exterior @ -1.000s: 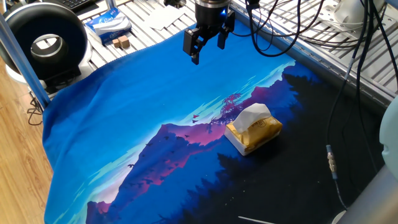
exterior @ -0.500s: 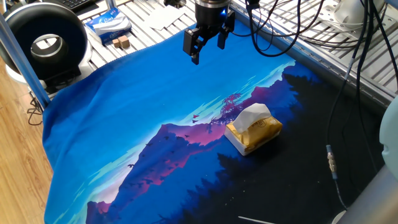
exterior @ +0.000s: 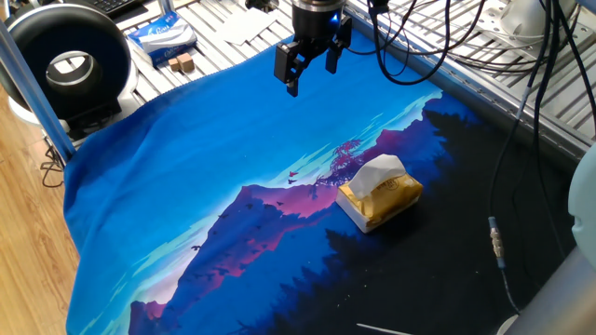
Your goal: Pull out a napkin
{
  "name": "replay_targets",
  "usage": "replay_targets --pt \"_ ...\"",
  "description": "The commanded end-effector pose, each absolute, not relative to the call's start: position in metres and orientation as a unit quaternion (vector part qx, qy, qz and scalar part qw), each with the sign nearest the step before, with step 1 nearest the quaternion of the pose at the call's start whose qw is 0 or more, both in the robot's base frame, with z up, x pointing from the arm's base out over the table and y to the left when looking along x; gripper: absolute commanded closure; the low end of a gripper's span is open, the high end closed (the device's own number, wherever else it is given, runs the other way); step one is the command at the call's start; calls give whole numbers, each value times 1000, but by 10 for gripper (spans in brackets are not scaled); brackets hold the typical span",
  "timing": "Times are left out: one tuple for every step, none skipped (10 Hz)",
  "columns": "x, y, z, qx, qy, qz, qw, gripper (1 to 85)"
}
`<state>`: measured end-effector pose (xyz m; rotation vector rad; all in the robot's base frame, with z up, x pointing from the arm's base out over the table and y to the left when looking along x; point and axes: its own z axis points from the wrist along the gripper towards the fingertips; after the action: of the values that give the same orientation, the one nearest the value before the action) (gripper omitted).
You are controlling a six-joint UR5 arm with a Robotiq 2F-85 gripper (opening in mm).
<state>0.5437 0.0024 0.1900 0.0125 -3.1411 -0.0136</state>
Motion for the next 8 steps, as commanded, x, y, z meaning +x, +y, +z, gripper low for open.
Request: replay_targets --pt "609 -2 198 85 -988 19 -125 847" --pt "609 -1 197 86 -988 19 -124 847" --pt "608 -2 197 86 -988 19 -123 847" --pt "608 -2 196 87 -988 19 -123 847" --pt "609 -2 196 88 -988 19 -123 847" --pt "609 -2 195 88 -988 19 -123 847" --pt "609 -2 194 88 -988 19 -123 847" --pt "609 -1 193 88 -988 19 -123 847"
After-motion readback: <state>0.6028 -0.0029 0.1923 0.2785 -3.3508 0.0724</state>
